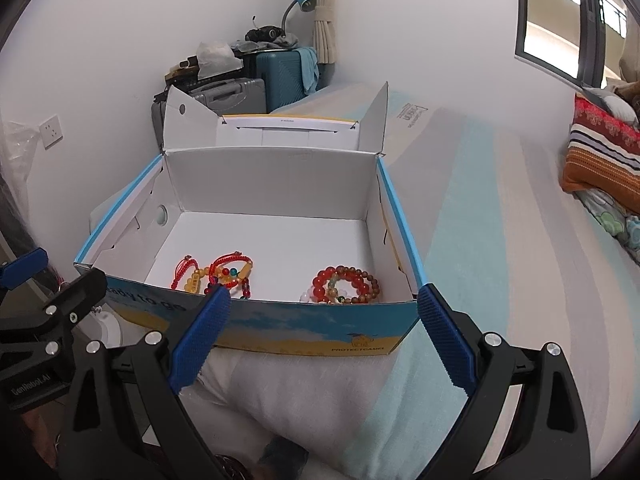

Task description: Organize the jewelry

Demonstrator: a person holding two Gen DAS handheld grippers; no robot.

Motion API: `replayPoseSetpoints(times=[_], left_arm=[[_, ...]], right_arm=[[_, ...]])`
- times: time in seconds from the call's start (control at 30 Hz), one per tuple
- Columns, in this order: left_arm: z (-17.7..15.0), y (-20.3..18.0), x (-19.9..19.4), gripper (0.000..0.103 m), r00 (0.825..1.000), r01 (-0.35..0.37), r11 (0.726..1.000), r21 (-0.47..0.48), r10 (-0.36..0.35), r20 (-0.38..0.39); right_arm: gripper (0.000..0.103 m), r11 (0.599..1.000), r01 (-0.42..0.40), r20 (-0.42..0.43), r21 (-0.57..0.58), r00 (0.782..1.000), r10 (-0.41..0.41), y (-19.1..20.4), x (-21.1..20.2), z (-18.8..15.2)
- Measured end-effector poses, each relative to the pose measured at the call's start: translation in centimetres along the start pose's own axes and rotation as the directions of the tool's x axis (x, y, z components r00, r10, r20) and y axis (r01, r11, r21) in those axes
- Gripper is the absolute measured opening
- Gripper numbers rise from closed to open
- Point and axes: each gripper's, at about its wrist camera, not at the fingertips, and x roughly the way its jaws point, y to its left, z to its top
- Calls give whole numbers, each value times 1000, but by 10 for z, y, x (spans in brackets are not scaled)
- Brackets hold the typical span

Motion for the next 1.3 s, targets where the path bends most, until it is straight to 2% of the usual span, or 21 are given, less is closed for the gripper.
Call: replayPoseSetpoints(times=[0.63, 1.3], left_arm=[[-1, -3, 1, 97, 1000, 21, 1000, 2, -21, 13], [2, -5, 4, 97, 1000, 30, 1000, -9, -30, -7]], right_arm=[[91, 1000, -3, 1, 3, 1000, 3, 0, -2, -2], [91, 1000, -1, -2, 8, 1000, 1, 1, -1, 1]])
